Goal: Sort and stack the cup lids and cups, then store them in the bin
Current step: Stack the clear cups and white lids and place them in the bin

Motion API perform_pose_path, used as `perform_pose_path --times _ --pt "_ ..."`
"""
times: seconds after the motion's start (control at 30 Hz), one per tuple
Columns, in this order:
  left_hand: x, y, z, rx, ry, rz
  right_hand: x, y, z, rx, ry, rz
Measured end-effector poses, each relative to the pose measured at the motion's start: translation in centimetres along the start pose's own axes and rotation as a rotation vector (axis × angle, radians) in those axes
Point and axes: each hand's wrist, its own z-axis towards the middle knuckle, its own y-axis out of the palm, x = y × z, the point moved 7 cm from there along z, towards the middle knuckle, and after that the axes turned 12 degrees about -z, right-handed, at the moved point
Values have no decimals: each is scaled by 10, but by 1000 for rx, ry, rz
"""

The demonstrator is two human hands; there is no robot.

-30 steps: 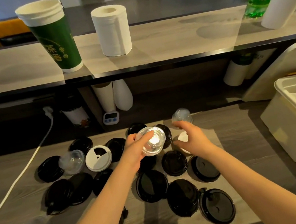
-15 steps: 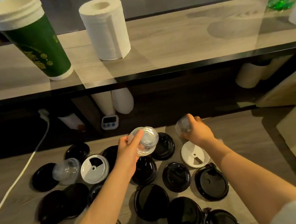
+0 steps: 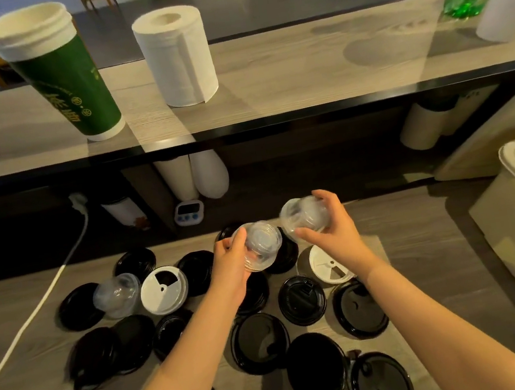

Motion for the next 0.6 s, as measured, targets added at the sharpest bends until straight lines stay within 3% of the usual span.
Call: perform_pose_path --times 0.13,0.27,0.6 --pt "-5 -8 -12 -4 -27 -31 -35 14 -28 -79 -56 114" --pt "-12 -18 -30 -28 -134 -144 -53 45 -55 -199 -188 -149" --pt "4 -64 -65 -211 -96 -127 -79 82 -95 -280 -285 -212"
